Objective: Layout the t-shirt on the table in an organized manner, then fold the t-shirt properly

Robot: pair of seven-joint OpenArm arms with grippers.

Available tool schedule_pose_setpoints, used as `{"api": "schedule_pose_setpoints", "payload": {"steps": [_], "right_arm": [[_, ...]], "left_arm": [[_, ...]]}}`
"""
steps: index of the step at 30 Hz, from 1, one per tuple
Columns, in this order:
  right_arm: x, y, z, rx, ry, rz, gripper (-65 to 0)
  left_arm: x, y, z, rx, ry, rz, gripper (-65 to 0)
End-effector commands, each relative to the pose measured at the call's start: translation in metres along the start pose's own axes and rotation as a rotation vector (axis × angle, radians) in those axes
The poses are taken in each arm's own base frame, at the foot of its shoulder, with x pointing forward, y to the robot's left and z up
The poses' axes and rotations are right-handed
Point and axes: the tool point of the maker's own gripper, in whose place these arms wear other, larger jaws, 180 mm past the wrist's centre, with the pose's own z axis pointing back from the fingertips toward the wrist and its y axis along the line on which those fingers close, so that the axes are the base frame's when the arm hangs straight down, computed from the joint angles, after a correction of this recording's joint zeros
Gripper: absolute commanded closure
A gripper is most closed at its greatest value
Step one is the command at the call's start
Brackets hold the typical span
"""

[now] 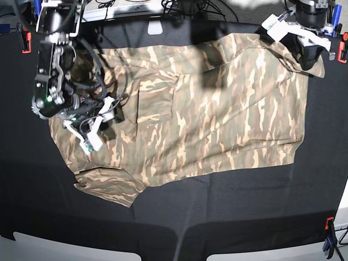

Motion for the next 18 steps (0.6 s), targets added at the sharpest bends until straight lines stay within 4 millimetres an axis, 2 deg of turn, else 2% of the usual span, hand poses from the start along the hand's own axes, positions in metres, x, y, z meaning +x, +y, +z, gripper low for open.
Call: {"api": "schedule_pose_setpoints", "payload": {"steps": [1, 4, 6, 11, 13, 18], "right_arm": [[0.0237, -0.0034, 0.0053, 0.005, -0.076, 0.011, -28.8], [0.0211, -0.0027, 0.0047, 0.010, -0.064, 0.007, -28.6], [0.0155, -0.0028, 0.0046, 0.010, -0.033, 0.007, -25.7], [0.0149, 0.0054, 0.0049, 0.057, -0.027, -0.016, -10.5], [0.0142, 0.0058, 0.0050, 0.060, -0.024, -0.018, -0.5], [0.0226, 0.0007, 0.0088, 0.046, -0.045, -0.009, 0.0]], "left_arm": [[0.0025, 0.0075, 0.0018, 0.024, -0.017, -0.001, 0.0], [0.0025, 0.0075, 0.0018, 0.024, -0.017, -0.001, 0.0], [0.0025, 0.0075, 0.0018, 0.024, -0.017, -0.001, 0.0], [0.0024, 0.0075, 0.0018, 0.024, -0.016, -0.001, 0.0], [0.0025, 0.0075, 0.0018, 0.024, -0.017, -0.001, 0.0], [0.0025, 0.0076, 0.0017, 0.024, -0.016, -0.001, 0.0]]}}
